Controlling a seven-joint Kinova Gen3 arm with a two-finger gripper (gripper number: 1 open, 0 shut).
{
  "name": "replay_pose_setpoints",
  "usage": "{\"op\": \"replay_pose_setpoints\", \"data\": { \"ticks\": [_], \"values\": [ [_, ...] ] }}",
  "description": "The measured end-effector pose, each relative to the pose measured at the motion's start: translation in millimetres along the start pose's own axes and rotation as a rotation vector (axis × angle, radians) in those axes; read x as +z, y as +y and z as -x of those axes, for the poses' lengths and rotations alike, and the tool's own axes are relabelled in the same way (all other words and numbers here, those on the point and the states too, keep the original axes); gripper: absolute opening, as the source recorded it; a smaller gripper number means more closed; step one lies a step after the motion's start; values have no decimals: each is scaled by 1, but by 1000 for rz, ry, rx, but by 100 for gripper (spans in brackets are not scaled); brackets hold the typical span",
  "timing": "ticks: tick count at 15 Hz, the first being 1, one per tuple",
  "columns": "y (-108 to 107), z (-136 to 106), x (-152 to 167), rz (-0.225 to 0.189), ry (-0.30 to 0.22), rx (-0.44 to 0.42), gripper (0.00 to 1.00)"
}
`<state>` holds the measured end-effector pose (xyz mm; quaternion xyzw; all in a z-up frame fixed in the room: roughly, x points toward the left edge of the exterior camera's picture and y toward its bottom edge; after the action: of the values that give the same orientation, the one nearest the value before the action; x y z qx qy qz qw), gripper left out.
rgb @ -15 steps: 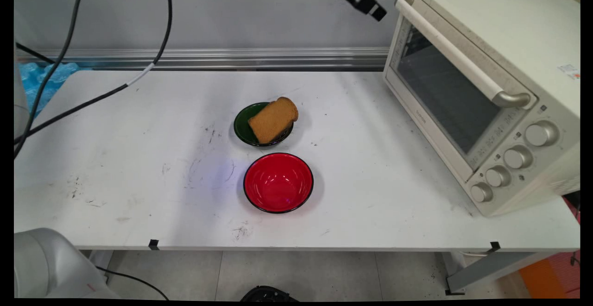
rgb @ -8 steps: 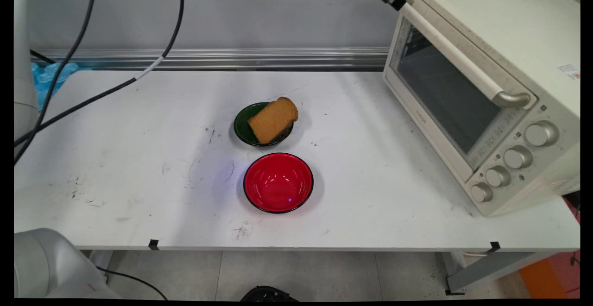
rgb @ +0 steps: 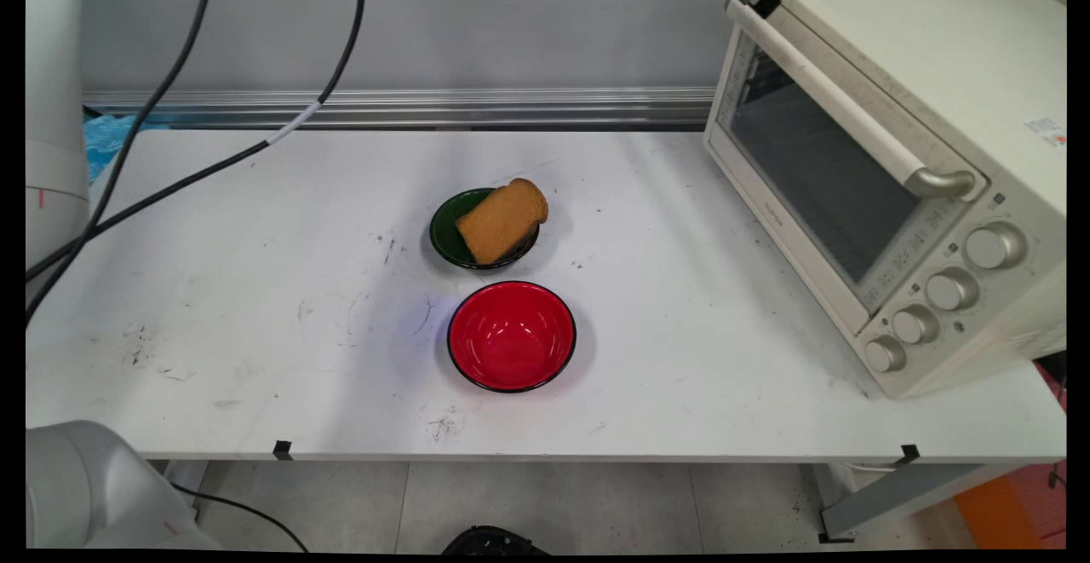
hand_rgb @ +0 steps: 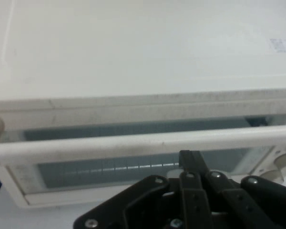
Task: Open the oven
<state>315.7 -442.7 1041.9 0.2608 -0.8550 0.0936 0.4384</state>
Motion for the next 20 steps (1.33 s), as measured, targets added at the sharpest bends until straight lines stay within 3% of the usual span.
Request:
{"op": "replay_pose_setpoints", "data": {
  "ticks": [9,20],
  "values": [
    [-4,-18,35,-3,20,12,0],
    [-11,-16,77,-6,19,-10,0]
  ]
}}
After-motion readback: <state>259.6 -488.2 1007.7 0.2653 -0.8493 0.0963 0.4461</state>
